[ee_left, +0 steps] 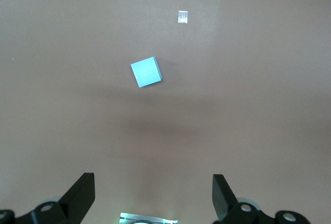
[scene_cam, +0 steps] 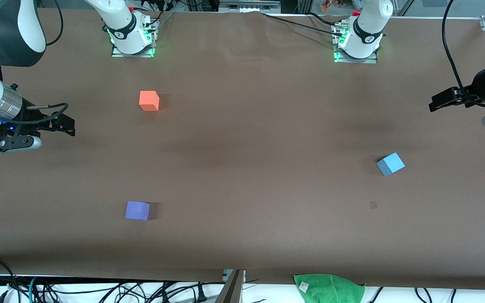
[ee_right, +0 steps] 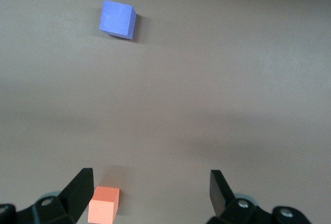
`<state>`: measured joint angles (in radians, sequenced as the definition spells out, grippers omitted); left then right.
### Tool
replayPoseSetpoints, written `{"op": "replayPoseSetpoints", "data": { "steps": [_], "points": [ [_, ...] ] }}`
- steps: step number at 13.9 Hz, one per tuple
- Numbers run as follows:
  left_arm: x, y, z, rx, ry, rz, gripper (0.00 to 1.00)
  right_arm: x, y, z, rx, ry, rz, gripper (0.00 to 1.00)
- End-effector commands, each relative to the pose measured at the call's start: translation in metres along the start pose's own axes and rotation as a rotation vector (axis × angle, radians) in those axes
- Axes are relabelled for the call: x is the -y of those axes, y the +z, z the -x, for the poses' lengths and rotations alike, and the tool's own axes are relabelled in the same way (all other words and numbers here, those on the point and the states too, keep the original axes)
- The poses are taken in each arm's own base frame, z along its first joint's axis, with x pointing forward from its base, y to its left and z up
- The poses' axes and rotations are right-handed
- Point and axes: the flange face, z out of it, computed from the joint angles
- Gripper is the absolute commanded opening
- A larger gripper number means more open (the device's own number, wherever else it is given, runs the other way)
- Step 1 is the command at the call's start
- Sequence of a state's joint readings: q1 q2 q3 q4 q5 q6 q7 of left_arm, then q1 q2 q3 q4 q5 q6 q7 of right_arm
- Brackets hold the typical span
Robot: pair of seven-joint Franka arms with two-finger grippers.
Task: Place blue block between orange and purple blocks
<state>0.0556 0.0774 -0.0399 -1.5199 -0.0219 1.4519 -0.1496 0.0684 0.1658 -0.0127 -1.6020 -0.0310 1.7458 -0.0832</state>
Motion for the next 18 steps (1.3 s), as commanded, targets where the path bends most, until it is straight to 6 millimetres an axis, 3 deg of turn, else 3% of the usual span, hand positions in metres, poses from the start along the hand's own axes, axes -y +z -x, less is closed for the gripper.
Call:
{"op": "replayPoseSetpoints", "data": {
  "steps": [1,12,18],
  "points": [
    [0.0,-0.005,-0.003,0.01,-0.009,0.021,1.0,0.0,-0.005,-0.002,0.002,-0.017,0.015,0.99],
    [-0.002,-0.003,-0.002,0.018,-0.016,0.016,1.0,0.0,-0.004,-0.003,0.004,-0.014,0.015,0.99],
    [0.009,0.015,-0.013,0.055,-0.056,0.006,1.0,0.001,-0.004,-0.003,0.004,-0.014,0.015,0.99]
  ]
}}
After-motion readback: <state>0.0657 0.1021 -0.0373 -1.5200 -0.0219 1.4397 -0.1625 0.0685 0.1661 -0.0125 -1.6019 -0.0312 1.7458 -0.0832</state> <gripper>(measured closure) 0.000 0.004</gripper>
